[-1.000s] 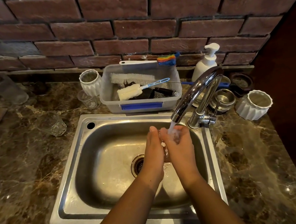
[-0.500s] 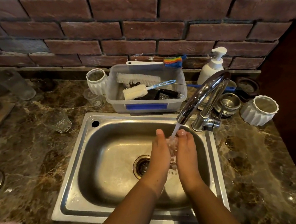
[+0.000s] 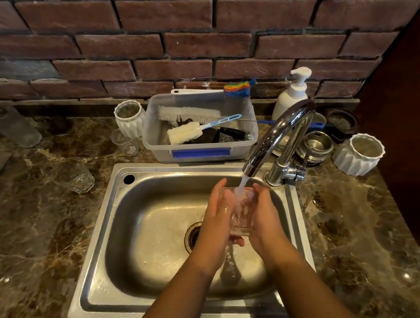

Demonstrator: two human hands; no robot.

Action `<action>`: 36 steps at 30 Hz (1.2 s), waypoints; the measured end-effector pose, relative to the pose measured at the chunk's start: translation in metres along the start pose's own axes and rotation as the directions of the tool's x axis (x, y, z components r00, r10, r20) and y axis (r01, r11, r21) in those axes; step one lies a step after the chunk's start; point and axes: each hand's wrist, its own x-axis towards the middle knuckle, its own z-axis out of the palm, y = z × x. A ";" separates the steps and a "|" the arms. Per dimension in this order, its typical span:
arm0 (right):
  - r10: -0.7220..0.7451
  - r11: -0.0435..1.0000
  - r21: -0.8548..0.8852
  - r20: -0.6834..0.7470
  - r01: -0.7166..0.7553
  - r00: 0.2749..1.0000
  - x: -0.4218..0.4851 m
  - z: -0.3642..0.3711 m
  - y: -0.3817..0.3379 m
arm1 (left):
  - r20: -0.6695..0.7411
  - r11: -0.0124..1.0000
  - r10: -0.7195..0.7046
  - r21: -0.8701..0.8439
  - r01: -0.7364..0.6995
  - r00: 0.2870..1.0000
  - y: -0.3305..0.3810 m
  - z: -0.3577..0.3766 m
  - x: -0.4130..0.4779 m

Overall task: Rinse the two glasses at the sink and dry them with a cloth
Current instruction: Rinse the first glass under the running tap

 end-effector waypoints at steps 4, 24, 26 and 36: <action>-0.120 0.992 -0.023 0.039 0.121 0.992 -0.004 -0.002 0.014 | -0.177 0.971 -0.219 -0.133 0.197 0.960 0.003 0.002 0.001; -0.312 0.783 -0.421 0.370 0.458 0.875 -0.025 -0.006 0.001 | 0.162 0.653 -0.394 -0.643 0.400 0.905 0.001 -0.016 0.013; -0.339 0.757 -0.449 0.351 0.474 0.873 -0.024 -0.005 -0.002 | 0.180 0.634 -0.402 -0.652 0.415 0.898 0.001 -0.014 0.012; -0.376 0.760 -0.428 0.325 0.490 0.868 -0.022 -0.014 -0.004 | 0.155 0.723 -0.383 -0.563 0.400 0.910 0.009 -0.015 0.016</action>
